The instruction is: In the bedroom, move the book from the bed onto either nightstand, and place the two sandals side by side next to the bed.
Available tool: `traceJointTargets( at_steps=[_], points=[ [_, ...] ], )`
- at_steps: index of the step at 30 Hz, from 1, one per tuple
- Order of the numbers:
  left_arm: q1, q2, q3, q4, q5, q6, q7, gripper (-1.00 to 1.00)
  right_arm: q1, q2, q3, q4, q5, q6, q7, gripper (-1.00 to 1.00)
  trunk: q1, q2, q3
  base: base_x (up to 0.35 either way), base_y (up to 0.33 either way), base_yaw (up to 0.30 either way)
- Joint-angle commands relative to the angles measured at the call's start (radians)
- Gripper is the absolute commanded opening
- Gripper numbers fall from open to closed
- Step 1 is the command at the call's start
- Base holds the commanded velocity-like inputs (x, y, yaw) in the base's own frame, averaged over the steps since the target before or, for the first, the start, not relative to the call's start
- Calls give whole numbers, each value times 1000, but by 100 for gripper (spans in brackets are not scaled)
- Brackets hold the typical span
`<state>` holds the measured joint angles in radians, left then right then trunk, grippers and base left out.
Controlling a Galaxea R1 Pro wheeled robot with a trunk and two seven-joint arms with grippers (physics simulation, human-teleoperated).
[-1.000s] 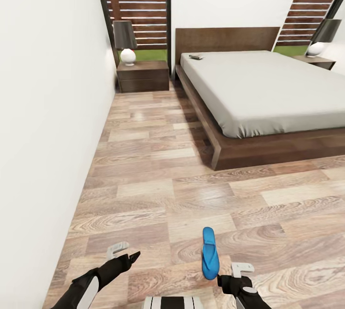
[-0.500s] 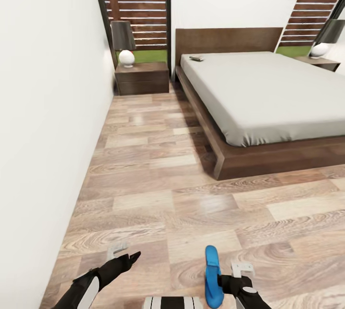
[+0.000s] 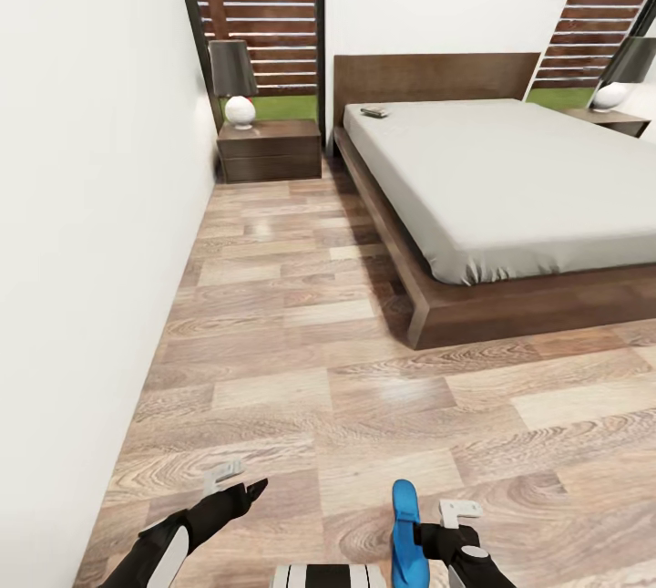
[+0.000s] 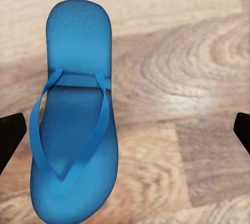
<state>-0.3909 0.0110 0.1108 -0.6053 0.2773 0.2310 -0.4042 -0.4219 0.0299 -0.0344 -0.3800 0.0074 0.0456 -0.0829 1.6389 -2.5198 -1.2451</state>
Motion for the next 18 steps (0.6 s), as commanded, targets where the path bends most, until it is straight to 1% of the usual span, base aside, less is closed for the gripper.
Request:
traceJointTargets(
  at_steps=[1, 13, 18],
  points=[
    [0, 0, 3, -1, 10, 10, -4, 100, 0, 1, -3, -2, 1, 5, -1, 100, 0, 0, -1, 0, 0, 0],
    [0, 0, 3, -1, 10, 10, -4, 100, 0, 1, -4, -2, 2, 4, -1, 100, 0, 0, -1, 0, 2, 0],
    [0, 0, 3, -1, 11, 10, -6, 100, 0, 1, -4, -2, 2, 4, -1, 100, 0, 0, -1, 56, 155, 0]
  ],
)
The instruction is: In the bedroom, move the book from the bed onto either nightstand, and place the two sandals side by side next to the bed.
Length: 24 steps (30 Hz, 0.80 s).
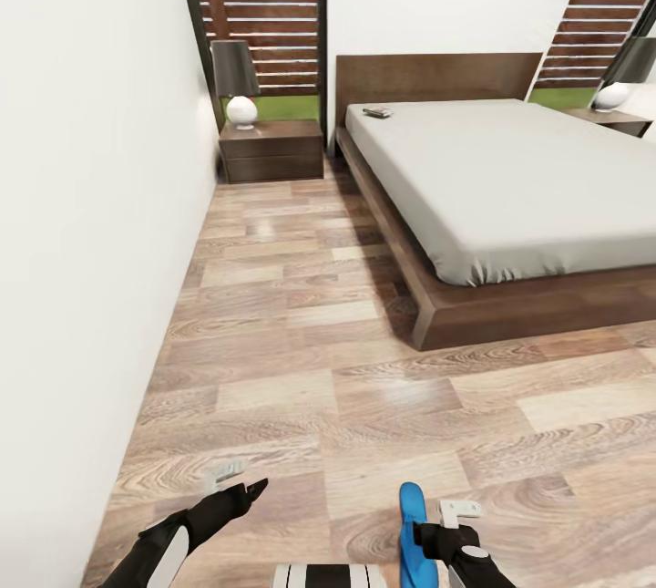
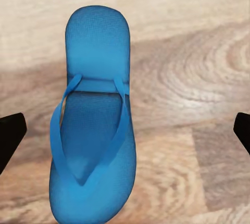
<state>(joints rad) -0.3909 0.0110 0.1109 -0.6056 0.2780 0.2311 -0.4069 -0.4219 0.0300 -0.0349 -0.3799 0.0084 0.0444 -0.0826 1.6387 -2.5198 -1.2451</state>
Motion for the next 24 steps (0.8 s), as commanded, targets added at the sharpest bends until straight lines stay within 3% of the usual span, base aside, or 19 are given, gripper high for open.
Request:
traceJointTargets(
  at_steps=[1, 16, 24],
  points=[
    [0, 0, 3, 0, 10, 10, -4, 100, 0, 1, -3, -2, 1, 5, -2, 100, 0, 0, -1, 54, 187, 0],
    [0, -2, 1, 0, 9, 9, -4, 100, 0, 2, 2, -2, 3, 6, 8, 100, 0, 0, -1, 6, 21, 0],
    [0, -2, 1, 1, 10, 10, -4, 100, 0, 2, 64, -2, 3, 6, 35, 100, 0, 0, -1, 0, 0, 0]
  ],
)
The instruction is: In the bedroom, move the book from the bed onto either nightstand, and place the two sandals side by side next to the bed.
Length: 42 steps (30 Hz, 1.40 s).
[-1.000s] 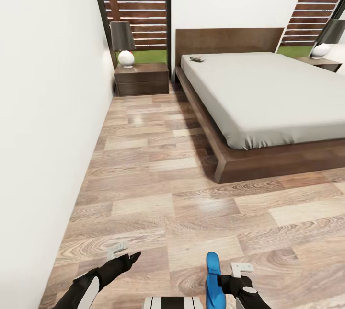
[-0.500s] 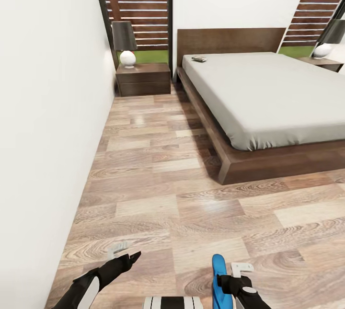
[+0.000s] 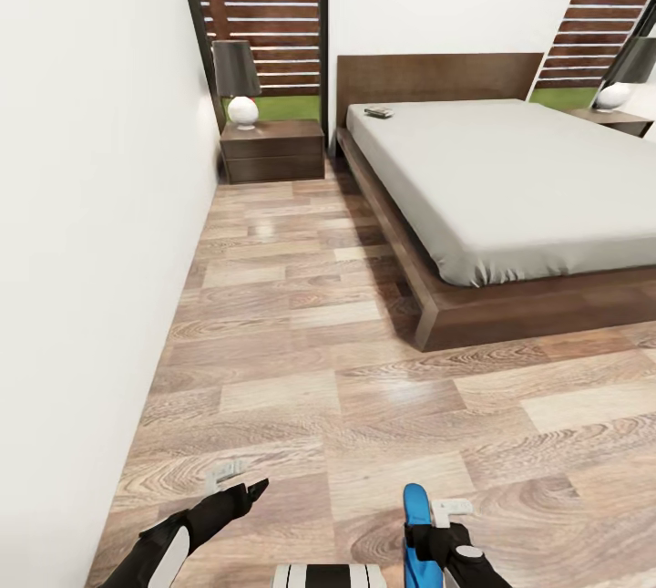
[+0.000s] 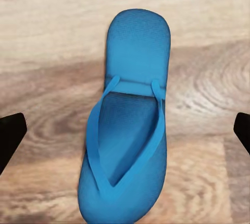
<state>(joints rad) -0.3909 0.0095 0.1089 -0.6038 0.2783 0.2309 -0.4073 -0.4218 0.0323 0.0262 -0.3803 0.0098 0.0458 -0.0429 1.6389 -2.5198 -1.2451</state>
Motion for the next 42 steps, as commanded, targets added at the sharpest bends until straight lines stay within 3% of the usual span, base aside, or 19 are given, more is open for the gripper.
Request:
traceJointTargets(
  at_steps=[1, 17, 42],
  points=[
    [0, 0, 3, -1, 9, 10, -4, 100, 0, 0, 4, -2, 1, 5, -4, 100, 0, 0, -1, 0, 0, 0],
    [0, 0, 3, -1, 9, 10, -2, 100, 0, -1, 8, -2, 1, 5, -5, 100, 0, 0, -1, 0, 0, 0],
    [0, -7, 3, -1, 9, 10, -2, 100, 0, 0, 8, -2, 0, 6, -5, 100, 11, -6, -97, 0, 0, 0]
  ],
)
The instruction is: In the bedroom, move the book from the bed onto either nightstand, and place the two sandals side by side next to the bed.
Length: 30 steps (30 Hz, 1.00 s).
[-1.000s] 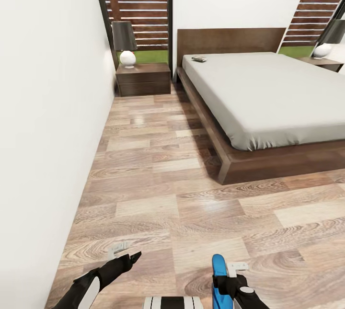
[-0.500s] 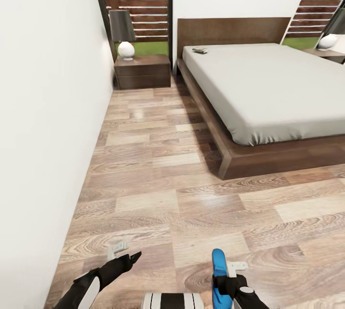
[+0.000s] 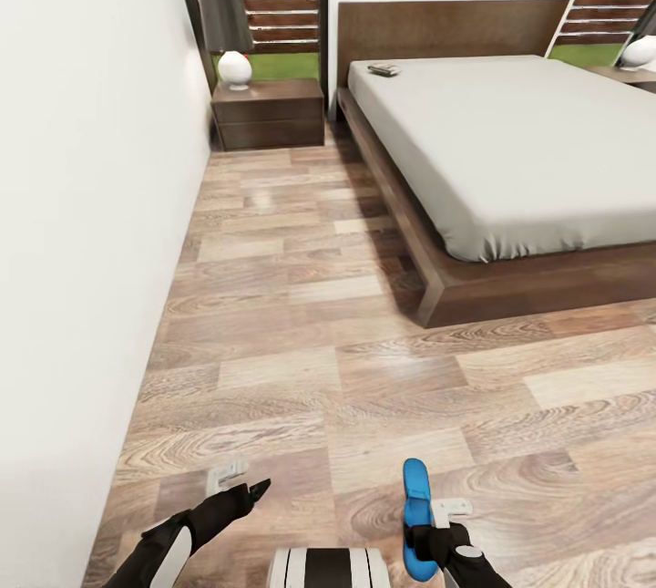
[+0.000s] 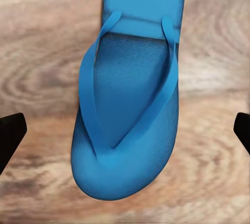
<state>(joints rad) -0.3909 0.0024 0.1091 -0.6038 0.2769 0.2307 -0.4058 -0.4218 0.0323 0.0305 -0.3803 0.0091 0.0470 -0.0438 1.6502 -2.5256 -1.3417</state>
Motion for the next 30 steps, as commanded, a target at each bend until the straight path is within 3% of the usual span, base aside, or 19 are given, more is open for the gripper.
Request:
traceJointTargets(
  at_steps=[1, 12, 15, 18, 19, 21, 30],
  points=[
    [0, -1, 3, -1, 10, 10, -4, 100, 0, 0, 3, -2, 1, 5, -5, 100, 0, -1, -5, 0, 0, 0],
    [0, 2, 8, -38, 13, 13, -26, 100, 0, 0, 3, -2, -2, 7, -5, 100, 0, -1, -5, 0, 0, 0],
    [0, 0, 7, -219, 19, 23, -55, 100, 0, 0, 3, -2, -2, 7, -5, 100, 0, -1, -5, 0, 0, 0],
    [0, 2, 7, -311, 52, 47, -59, 100, 0, 0, 3, -2, -1, 7, -5, 100, 0, -1, -5, 0, 0, 0],
    [0, 3, 7, -345, 92, 75, -60, 100, 0, 0, 3, -2, -1, 7, -5, 100, 0, -1, -5, 0, 0, 0],
    [0, 4, 6, -365, 126, 95, -60, 100, 0, 0, 3, -2, 0, 7, -5, 100, 0, -1, -5, 0, 0, 0],
    [0, 2, 2, -376, 149, 110, -58, 100, 0, 0, 3, -2, 0, 7, -5, 100, 0, -1, -5, 43, 0, 0]
  ],
)
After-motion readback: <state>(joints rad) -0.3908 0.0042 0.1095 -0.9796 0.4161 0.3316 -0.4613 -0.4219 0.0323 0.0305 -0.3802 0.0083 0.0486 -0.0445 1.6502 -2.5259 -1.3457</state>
